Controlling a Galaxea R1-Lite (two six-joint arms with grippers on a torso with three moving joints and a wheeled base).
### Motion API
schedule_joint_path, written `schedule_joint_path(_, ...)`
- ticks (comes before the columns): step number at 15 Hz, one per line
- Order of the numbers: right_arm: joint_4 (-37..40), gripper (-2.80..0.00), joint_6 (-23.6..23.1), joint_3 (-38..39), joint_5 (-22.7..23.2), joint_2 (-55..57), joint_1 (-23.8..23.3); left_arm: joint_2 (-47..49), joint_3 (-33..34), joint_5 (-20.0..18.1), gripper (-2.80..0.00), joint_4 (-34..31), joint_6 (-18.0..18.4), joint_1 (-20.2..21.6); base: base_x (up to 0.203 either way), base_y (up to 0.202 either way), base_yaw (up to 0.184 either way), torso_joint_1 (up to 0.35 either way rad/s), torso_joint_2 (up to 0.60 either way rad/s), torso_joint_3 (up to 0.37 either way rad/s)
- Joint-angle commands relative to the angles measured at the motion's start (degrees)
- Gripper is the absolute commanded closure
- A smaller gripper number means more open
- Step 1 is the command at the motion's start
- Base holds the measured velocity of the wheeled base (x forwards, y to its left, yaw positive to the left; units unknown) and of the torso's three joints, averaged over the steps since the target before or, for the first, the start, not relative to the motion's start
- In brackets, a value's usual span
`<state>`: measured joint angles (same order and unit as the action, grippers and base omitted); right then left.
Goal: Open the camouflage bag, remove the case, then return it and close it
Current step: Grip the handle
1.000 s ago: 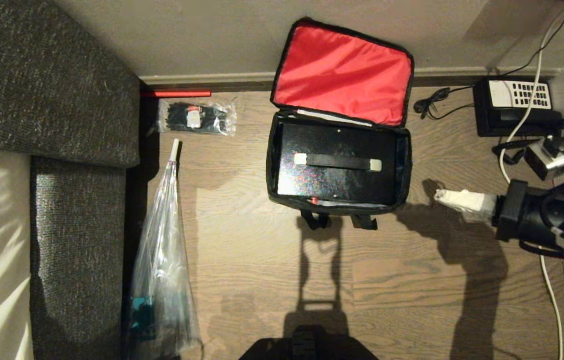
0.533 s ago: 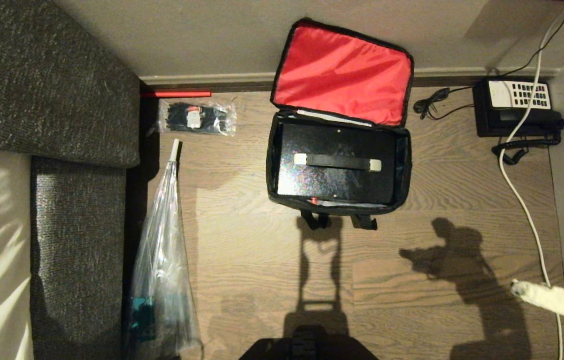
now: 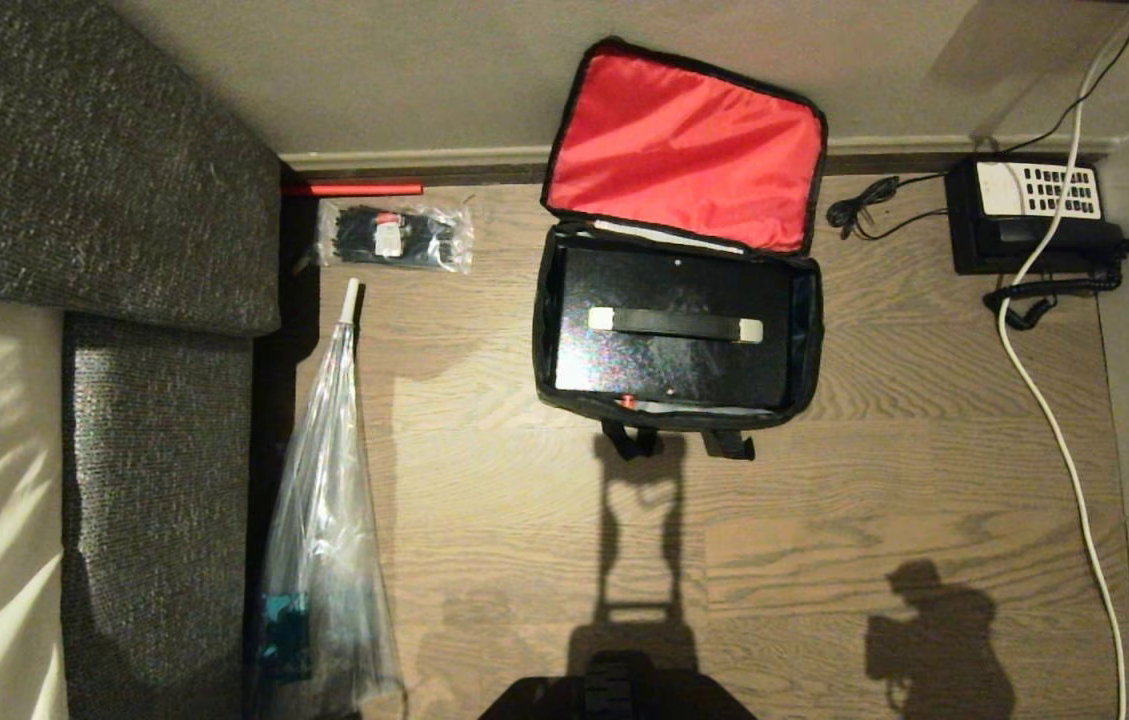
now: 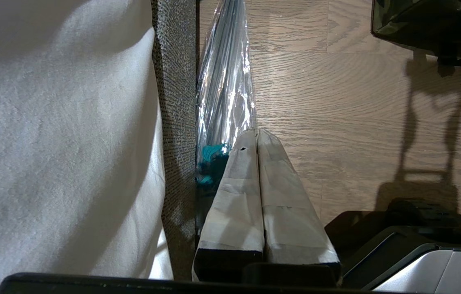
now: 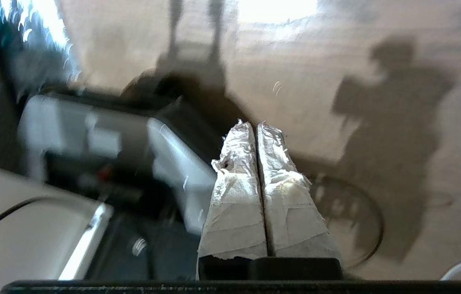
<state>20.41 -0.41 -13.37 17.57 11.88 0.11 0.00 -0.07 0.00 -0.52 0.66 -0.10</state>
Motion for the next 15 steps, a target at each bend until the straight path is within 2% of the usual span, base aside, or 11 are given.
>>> schedule_joint_path(1, -0.3, 0.00, 0.0, 1.6, -2.4, -7.8, -0.3, 0.0, 0.0, 0.0, 0.00, 0.0, 0.0, 0.0, 0.000, 0.000, 0.000, 0.000, 0.00, 0.000)
schedule_joint_path(3, -3.2, 0.00, -2.8, 4.6, -13.0, -8.9, -0.2, 0.0, 0.0, 0.0, 0.00, 0.0, 0.1, 0.0, 0.000, 0.000, 0.000, 0.000, 0.00, 0.000)
schedule_joint_path(5, -4.7, 0.00, 1.4, 5.5, -12.4, -10.3, -0.2, 0.0, 0.0, 0.0, 0.00, 0.0, 0.1, 0.0, 0.000, 0.000, 0.000, 0.000, 0.00, 0.000)
schedule_joint_path(8, -4.5, 0.00, 1.7, 5.6, -12.4, -13.7, -0.1, 0.0, 0.0, 0.0, 0.00, 0.0, 0.0, 0.0, 0.000, 0.000, 0.000, 0.000, 0.00, 0.000)
schedule_joint_path(9, -3.8, 0.00, 1.1, 5.4, -12.4, -13.6, -0.1, 0.0, 0.0, 0.0, 0.00, 0.0, 0.1, 0.0, 0.000, 0.000, 0.000, 0.000, 0.00, 0.000)
schedule_joint_path(12, -7.8, 0.00, -2.3, 6.8, -12.6, -13.6, -0.1, 0.0, 0.0, 0.0, 0.00, 0.0, 0.0, 0.0, 0.000, 0.000, 0.000, 0.000, 0.00, 0.000)
schedule_joint_path(15, -21.0, 0.00, -5.2, 11.5, -14.9, -13.6, -0.1, 0.0, 0.0, 0.0, 0.00, 0.0, -0.1, 0.0, 0.000, 0.000, 0.000, 0.000, 0.00, 0.000)
